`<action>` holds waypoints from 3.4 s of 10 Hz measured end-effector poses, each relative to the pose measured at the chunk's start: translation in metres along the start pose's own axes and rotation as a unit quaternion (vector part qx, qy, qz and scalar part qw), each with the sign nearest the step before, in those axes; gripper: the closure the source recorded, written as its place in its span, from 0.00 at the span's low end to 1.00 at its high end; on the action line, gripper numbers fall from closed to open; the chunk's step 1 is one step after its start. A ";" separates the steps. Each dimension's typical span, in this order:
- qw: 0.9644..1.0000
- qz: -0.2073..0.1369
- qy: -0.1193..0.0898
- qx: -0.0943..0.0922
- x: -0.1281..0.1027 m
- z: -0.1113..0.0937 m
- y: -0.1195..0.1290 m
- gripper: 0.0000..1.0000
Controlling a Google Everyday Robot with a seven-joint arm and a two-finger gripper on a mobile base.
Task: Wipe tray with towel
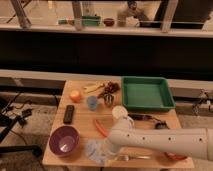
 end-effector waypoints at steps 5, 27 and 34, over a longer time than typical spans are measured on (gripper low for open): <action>1.000 -0.003 -0.002 -0.005 0.004 0.003 0.001 0.74; 0.989 -0.034 0.065 0.131 0.032 -0.166 -0.042 0.97; 0.984 -0.003 0.101 0.145 0.081 -0.216 -0.049 0.97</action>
